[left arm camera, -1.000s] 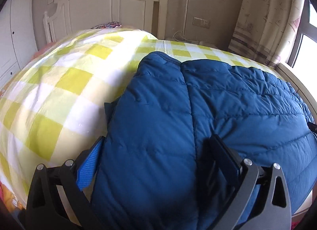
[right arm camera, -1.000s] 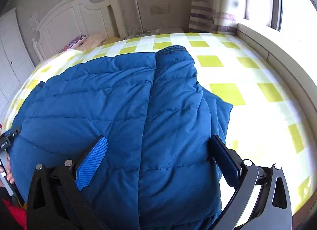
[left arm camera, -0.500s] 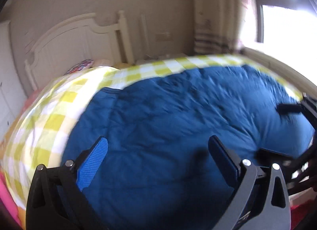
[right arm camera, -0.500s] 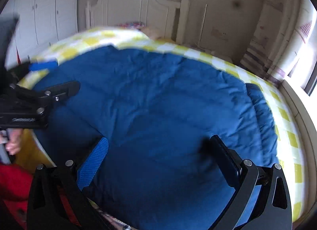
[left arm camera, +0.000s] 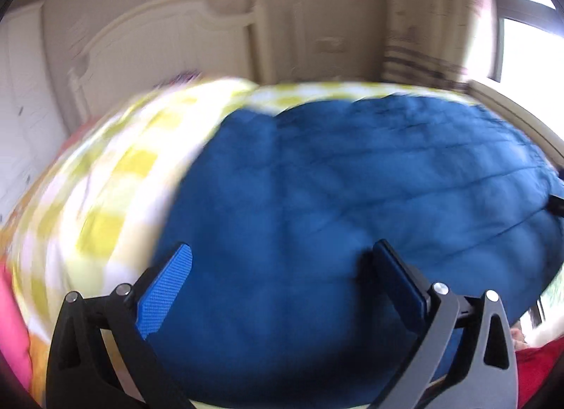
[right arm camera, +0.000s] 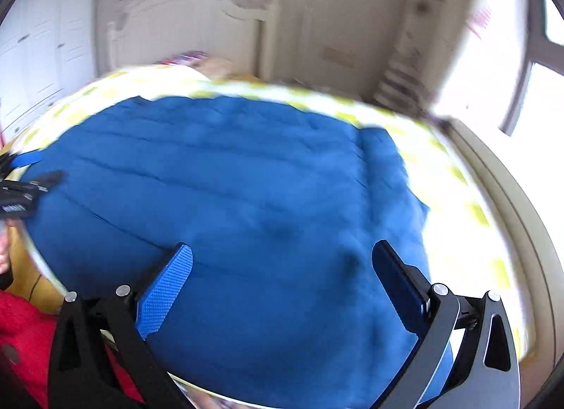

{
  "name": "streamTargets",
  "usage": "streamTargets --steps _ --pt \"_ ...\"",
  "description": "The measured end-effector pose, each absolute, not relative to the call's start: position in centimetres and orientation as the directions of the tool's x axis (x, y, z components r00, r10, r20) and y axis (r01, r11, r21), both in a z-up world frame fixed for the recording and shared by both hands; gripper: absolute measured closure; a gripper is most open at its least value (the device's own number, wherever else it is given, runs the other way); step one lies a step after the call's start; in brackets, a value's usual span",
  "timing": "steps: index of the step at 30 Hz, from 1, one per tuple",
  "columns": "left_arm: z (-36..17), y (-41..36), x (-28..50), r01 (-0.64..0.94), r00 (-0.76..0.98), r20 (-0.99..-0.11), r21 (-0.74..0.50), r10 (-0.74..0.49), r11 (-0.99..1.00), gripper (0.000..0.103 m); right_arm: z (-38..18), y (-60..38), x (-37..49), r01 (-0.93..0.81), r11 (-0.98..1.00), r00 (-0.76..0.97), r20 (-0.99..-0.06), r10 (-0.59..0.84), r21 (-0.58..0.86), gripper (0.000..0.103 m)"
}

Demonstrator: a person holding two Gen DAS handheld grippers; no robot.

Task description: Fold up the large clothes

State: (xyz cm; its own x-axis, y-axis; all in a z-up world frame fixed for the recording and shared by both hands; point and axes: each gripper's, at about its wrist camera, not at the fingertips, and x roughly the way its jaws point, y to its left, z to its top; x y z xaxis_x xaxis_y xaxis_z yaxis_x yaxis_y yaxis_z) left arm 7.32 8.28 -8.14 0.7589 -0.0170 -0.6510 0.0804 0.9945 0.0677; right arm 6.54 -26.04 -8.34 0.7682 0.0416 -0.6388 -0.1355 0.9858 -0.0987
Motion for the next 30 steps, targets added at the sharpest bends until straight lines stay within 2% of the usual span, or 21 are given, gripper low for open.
streamTargets --steps 3,6,10,14,16,18,19,20,23,25,30 --pt "-8.8 9.2 7.2 0.082 0.763 -0.646 0.051 -0.03 0.995 0.002 -10.2 -28.5 6.4 -0.137 0.989 0.759 -0.636 0.142 0.058 0.004" --pt "-8.6 8.0 7.5 0.052 0.764 -0.644 0.105 0.028 0.993 0.002 -10.4 -27.7 6.4 -0.114 0.993 0.769 -0.633 0.088 -0.001 0.005" --pt "-7.2 7.9 5.5 0.027 0.779 -0.625 0.105 0.045 0.994 0.004 -8.8 -27.0 5.6 -0.073 0.997 0.765 -0.642 0.043 -0.021 0.005" --pt "-5.8 5.0 3.4 0.18 0.802 -0.591 0.091 -0.092 0.98 0.003 -7.3 -24.2 3.5 -0.166 0.985 0.808 -0.578 0.115 -0.036 0.005" --pt "-6.7 2.0 3.2 0.26 0.792 -0.601 0.166 -0.112 0.951 0.002 -7.5 -21.8 3.2 -0.248 0.968 0.8 -0.572 0.179 -0.044 0.005" --pt "-8.1 0.2 3.4 0.235 0.802 -0.595 0.255 -0.039 0.938 0.002 -8.9 -19.0 3.1 -0.296 0.948 0.782 -0.6 0.171 -0.116 0.005" --pt "-8.5 0.1 3.6 0.228 0.804 -0.593 0.258 -0.032 0.939 0.002 -9.9 -17.8 3.3 -0.298 0.939 0.781 -0.609 0.139 -0.169 0.005" --pt "-8.7 0.2 3.7 0.23 0.8 -0.598 0.243 -0.041 0.942 0.002 -10.7 -17.3 3.1 -0.289 0.933 0.806 -0.58 0.116 -0.214 0.004" --pt "-8.8 1.9 4.2 0.267 0.765 -0.632 0.142 -0.12 0.953 0.002 -10.5 -18.7 3.2 -0.325 0.933 0.786 -0.593 0.175 -0.156 0.005" --pt "-8.9 1.9 4.2 0.27 0.768 -0.629 0.148 -0.12 0.951 0.002 -9.9 -19.7 3.2 -0.298 0.942 0.792 -0.591 0.152 -0.156 0.006" --pt "-9.3 1.7 4.1 0.267 0.773 -0.625 0.158 -0.113 0.951 0.002 -8.9 -27.4 1.7 -0.074 0.994 0.831 -0.556 0.018 -0.077 0.006"
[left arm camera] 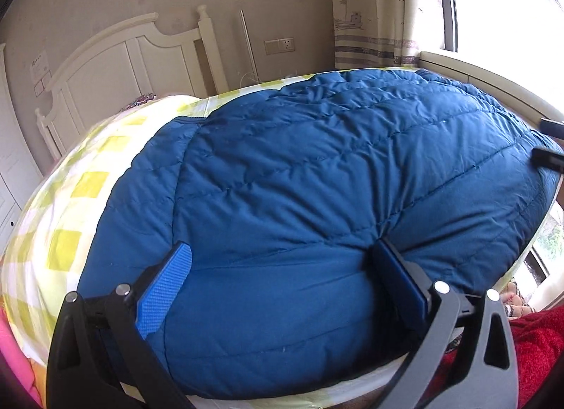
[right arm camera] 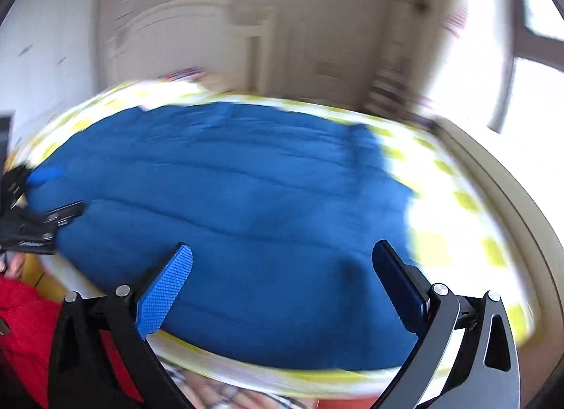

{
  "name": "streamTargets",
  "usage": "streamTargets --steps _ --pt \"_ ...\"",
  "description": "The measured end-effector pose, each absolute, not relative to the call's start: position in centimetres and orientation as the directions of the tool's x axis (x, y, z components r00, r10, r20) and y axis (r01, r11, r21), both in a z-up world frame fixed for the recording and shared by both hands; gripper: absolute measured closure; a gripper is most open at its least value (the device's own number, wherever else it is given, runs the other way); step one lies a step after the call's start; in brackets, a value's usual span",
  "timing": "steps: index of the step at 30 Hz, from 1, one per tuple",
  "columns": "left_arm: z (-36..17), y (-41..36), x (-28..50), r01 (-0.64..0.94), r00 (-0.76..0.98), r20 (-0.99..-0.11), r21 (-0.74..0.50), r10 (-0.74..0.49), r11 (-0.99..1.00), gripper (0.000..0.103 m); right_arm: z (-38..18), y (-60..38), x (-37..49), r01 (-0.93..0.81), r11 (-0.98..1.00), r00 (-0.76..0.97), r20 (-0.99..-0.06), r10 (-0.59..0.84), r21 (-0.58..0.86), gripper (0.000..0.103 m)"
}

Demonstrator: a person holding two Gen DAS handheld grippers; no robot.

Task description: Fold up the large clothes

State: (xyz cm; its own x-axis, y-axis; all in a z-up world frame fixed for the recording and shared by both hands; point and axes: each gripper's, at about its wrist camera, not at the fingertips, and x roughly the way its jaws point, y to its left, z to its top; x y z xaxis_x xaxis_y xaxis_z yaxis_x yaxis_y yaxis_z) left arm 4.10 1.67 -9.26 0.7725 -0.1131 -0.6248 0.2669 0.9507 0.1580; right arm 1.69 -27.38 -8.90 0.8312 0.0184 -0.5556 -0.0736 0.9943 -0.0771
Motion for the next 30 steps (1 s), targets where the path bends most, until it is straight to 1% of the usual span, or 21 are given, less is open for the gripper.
streamTargets --steps 1,3,4,6,8,10,12,13,16,20,23,26,30 --pt "-9.3 1.7 4.1 0.267 0.773 -0.624 0.158 -0.114 0.951 0.002 -9.1 -29.9 1.1 -0.01 0.999 0.827 -0.562 -0.011 -0.035 0.006" --pt "-9.3 1.7 4.2 0.266 0.774 -0.623 0.159 -0.113 0.951 0.002 -9.7 -34.0 0.0 0.075 0.993 0.816 -0.578 -0.011 0.088 0.006" --pt "-9.3 1.7 4.2 0.266 0.775 -0.622 0.159 -0.112 0.951 0.002 -10.2 -36.4 -1.1 0.107 0.974 0.818 -0.574 0.027 0.198 0.006" --pt "-9.2 1.7 4.2 0.265 0.777 -0.619 0.159 -0.113 0.951 0.002 -11.2 -39.3 -2.7 0.101 0.925 0.836 -0.536 0.121 0.366 0.006" --pt "-9.3 1.8 4.2 0.264 0.779 -0.617 0.159 -0.112 0.951 0.002 -12.2 -40.7 -3.9 0.059 0.857 0.855 -0.468 0.222 0.512 0.013" --pt "-9.3 1.8 4.2 0.262 0.781 -0.614 0.161 -0.111 0.952 0.002 -13.4 -41.0 -4.0 0.034 0.807 0.853 -0.438 0.284 0.59 0.017" --pt "-9.3 1.9 4.3 0.264 0.78 -0.615 0.161 -0.113 0.951 0.002 -13.9 -41.0 -3.7 0.029 0.782 0.844 -0.435 0.315 0.623 0.019" --pt "-9.3 1.8 4.3 0.264 0.779 -0.617 0.159 -0.113 0.951 0.002 -13.9 -40.8 -3.7 0.031 0.781 0.848 -0.43 0.309 0.623 0.019" --pt "-9.3 1.9 4.3 0.265 0.775 -0.621 0.148 -0.119 0.953 0.002 -13.8 -39.8 -3.4 0.001 0.754 0.824 -0.428 0.372 0.657 0.021" --pt "-9.3 1.9 4.3 0.265 0.772 -0.624 0.144 -0.121 0.953 0.002 -13.2 -36.2 -2.9 -0.042 0.77 0.776 -0.464 0.427 0.637 0.021" --pt "-9.4 2.0 4.4 0.27 0.77 -0.625 0.138 -0.127 0.953 0.002 -12.6 -35.1 -0.6 -0.003 0.815 0.782 -0.507 0.364 0.58 0.021" --pt "-9.3 2.1 4.4 0.279 0.765 -0.629 0.131 -0.138 0.951 0.002 -12.4 -35.5 2.6 0.073 0.771 0.78 -0.518 0.351 0.632 0.019" --pt "-9.4 2.1 4.4 0.284 0.765 -0.628 0.128 -0.144 0.95 0.002 -11.7 -34.9 5.8 0.115 0.763 0.794 -0.521 0.315 0.636 0.019"
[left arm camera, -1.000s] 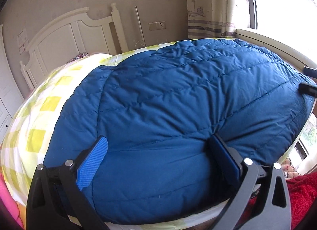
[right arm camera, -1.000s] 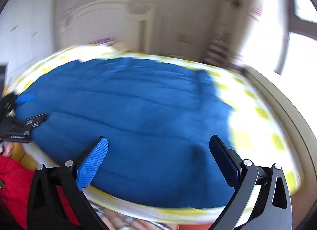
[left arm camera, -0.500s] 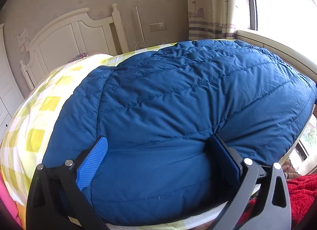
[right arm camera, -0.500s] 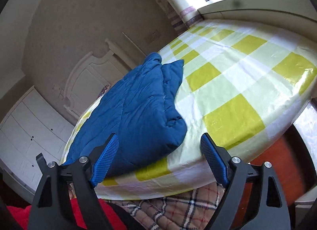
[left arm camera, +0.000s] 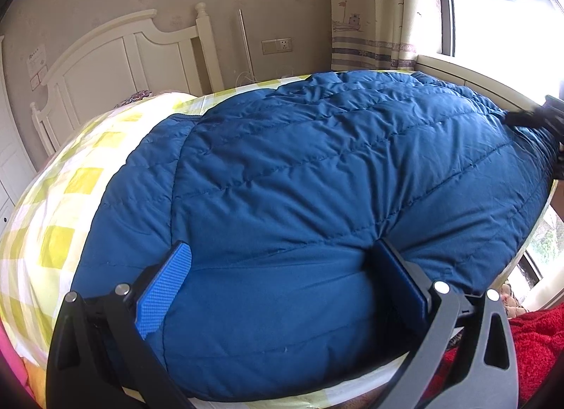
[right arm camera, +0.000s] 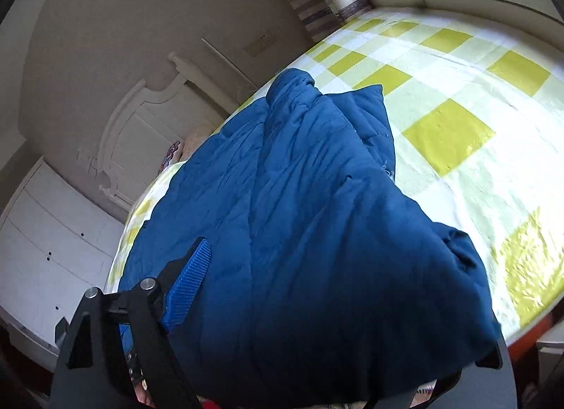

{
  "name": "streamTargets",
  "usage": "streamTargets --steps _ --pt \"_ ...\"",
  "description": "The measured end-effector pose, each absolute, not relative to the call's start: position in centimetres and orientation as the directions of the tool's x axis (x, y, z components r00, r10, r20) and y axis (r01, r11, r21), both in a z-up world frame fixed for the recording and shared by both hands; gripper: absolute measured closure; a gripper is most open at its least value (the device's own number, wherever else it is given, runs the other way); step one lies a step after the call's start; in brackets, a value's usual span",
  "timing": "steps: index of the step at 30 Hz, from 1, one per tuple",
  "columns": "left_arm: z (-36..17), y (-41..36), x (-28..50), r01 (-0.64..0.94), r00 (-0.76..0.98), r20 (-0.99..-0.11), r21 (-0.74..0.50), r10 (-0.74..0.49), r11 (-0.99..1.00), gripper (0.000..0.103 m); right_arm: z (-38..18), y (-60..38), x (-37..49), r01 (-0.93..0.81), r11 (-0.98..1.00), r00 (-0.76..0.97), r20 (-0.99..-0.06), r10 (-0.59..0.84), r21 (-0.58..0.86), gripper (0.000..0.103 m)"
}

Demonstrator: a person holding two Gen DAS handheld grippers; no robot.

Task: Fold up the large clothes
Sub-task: 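Grasp the blue jacket bundle edge with the right tool and lift it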

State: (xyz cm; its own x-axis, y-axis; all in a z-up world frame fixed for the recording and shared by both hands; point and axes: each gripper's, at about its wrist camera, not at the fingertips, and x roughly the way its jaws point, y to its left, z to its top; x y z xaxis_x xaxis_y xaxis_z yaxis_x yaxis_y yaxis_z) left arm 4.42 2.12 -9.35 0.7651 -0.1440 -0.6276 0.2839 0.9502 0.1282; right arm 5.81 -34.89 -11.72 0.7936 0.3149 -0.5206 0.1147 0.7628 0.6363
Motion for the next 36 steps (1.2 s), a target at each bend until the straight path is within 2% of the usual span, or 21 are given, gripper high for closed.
streamTargets --steps 2,3,5,7,11,15,19,21,23,27,30,34,36 --pt "-9.4 2.1 4.4 0.281 0.766 -0.627 0.129 -0.142 0.951 0.002 -11.6 -34.0 6.1 0.103 0.802 0.815 -0.512 0.271 0.588 0.039" --pt "-9.3 2.1 4.4 0.281 0.766 -0.626 0.128 -0.143 0.951 0.002 -11.4 -33.8 5.7 0.081 0.814 0.834 -0.487 0.26 0.575 0.043" --pt "-9.4 1.8 4.4 0.283 0.766 -0.626 0.13 -0.143 0.95 0.002 -11.1 -33.8 4.3 0.062 0.829 0.861 -0.449 0.237 0.556 0.061" --pt "-9.3 1.6 4.3 0.281 0.767 -0.627 0.132 -0.139 0.951 0.002 -10.7 -34.0 2.8 0.049 0.839 0.875 -0.428 0.225 0.542 0.066" --pt "-9.2 1.7 4.2 0.281 0.76 -0.635 0.132 -0.136 0.951 0.002 -9.7 -32.7 1.1 0.029 0.882 0.897 -0.402 0.184 0.47 0.067" --pt "-7.5 1.3 5.3 0.308 0.71 -0.692 0.134 -0.133 0.942 0.002 -9.1 -32.1 0.8 0.017 0.895 0.904 -0.388 0.177 0.446 0.067" --pt "-2.5 0.3 8.1 0.278 0.785 -0.609 0.178 -0.116 0.944 0.002 -9.0 -32.3 0.9 0.012 0.892 0.908 -0.379 0.18 0.453 0.067" --pt "-0.1 -0.7 11.8 0.261 0.799 -0.588 0.149 -0.127 0.954 0.002 -8.4 -31.9 0.9 0.006 0.902 0.913 -0.37 0.172 0.432 0.067" --pt "0.4 -1.8 16.4 0.22 0.784 -0.615 0.147 -0.085 0.964 0.002 -7.6 -31.2 0.5 -0.009 0.916 0.92 -0.356 0.165 0.402 0.067" --pt "-2.8 -5.0 26.5 0.172 0.668 -0.744 0.137 -0.013 0.976 0.002 -5.9 -29.5 0.0 -0.033 0.946 0.929 -0.34 0.148 0.321 0.067" --pt "-7.7 -7.3 30.5 0.16 0.59 -0.8 0.249 0.11 0.955 0.002 -4.6 -28.3 -0.3 -0.054 0.961 0.935 -0.324 0.144 0.272 0.067" --pt "-5.5 -5.1 28.1 0.17 0.625 -0.78 0.158 0.017 0.973 0.004 -2.6 -26.6 -0.4 -0.095 0.973 0.941 -0.3 0.157 0.212 0.067" --pt "-3.3 -3.4 23.8 0.197 0.679 -0.733 0.119 -0.048 0.973 0.003 -1.9 -25.7 -0.3 -0.107 0.977 0.943 -0.294 0.158 0.182 0.067"
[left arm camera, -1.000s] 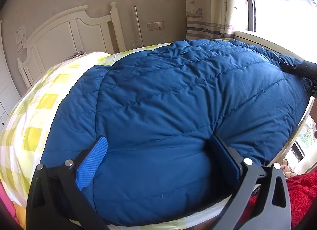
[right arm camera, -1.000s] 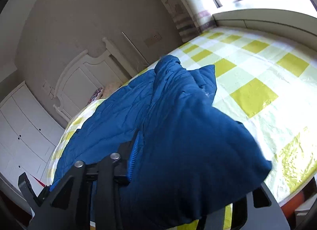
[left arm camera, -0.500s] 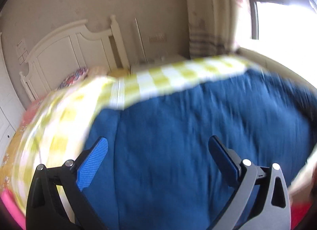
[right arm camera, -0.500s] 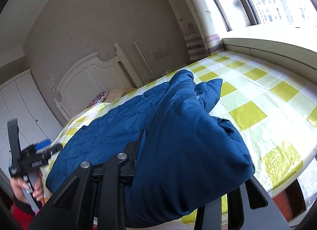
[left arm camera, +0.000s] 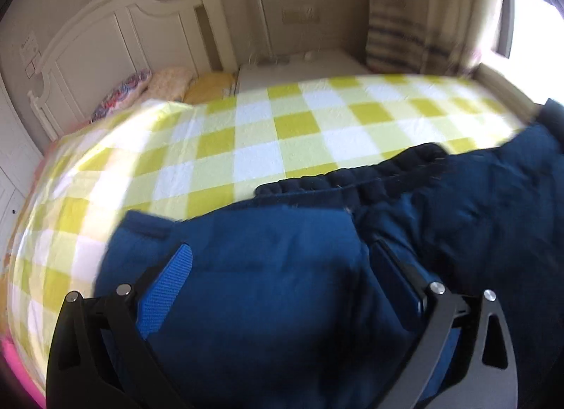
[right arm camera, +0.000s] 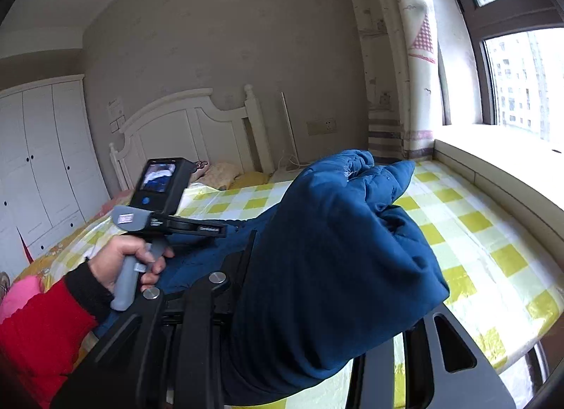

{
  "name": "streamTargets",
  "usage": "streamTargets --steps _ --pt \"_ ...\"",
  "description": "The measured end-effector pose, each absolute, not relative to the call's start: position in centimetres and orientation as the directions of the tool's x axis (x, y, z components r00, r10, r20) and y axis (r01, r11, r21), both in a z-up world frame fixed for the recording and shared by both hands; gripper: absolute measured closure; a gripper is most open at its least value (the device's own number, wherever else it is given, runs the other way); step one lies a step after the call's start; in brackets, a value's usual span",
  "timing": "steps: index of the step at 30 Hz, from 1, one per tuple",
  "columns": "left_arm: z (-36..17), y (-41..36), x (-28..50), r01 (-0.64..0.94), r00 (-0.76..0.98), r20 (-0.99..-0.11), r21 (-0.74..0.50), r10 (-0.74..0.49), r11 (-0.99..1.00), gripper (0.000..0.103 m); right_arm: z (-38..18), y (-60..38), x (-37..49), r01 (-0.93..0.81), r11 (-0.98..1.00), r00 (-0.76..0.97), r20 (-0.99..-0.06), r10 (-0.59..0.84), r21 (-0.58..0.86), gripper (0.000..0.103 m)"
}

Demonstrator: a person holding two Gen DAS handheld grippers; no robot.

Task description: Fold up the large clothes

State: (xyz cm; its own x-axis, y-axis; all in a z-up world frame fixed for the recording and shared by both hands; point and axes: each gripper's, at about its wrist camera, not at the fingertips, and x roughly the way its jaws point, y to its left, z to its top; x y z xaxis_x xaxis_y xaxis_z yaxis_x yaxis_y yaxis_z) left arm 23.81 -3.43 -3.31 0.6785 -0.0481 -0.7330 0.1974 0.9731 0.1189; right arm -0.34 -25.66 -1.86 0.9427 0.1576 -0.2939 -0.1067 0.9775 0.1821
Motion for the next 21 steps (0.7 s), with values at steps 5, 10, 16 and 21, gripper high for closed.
streamTargets --steps 5,10,16,21 --pt "-5.4 -2.4 12.0 0.381 0.677 -0.723 0.181 -0.14 0.907 0.002 0.7 -22.2 0.1 -0.174 0.977 0.948 -0.25 0.199 0.12 0.067" --pt "-6.4 3.5 6.5 0.417 0.679 -0.688 0.075 -0.256 0.906 0.002 3.5 -14.0 1.2 -0.31 0.948 0.932 -0.217 0.29 -0.066 0.067" --pt "-0.5 21.7 5.5 -0.003 0.846 -0.526 -0.166 -0.086 0.986 0.003 1.1 1.4 3.5 -0.474 0.794 0.872 -0.327 0.364 -0.382 0.066" --pt "2.0 26.1 6.2 -0.023 0.862 -0.503 -0.173 -0.069 0.985 0.003 -11.2 14.0 3.5 -0.503 0.471 0.862 -0.458 0.215 -0.725 0.063"
